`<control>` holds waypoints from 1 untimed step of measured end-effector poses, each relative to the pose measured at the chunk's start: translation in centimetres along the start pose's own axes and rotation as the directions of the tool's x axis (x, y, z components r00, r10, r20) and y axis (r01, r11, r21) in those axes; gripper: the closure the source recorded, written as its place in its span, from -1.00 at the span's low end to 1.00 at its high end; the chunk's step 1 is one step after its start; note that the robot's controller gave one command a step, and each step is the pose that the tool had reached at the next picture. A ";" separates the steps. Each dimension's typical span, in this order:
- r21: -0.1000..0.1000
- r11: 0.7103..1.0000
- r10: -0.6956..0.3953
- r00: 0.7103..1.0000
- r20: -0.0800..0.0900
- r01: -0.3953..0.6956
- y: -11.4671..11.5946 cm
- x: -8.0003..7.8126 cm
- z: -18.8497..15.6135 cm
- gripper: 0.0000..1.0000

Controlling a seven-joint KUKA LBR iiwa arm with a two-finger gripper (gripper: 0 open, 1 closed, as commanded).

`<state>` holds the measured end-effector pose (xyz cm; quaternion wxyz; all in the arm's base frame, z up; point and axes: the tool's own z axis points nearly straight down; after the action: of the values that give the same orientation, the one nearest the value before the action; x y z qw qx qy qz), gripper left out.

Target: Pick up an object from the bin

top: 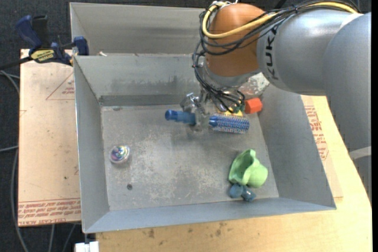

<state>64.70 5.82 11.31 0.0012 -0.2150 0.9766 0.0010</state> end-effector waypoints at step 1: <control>0.002 1.000 0.002 1.000 0.002 -0.002 0.0 -0.1 -4.3 1.00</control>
Offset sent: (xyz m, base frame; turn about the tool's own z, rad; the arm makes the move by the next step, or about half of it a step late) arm 0.0000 0.0001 0.0409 0.0000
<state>64.78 5.89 15.58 0.0025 -0.2141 0.9768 0.0004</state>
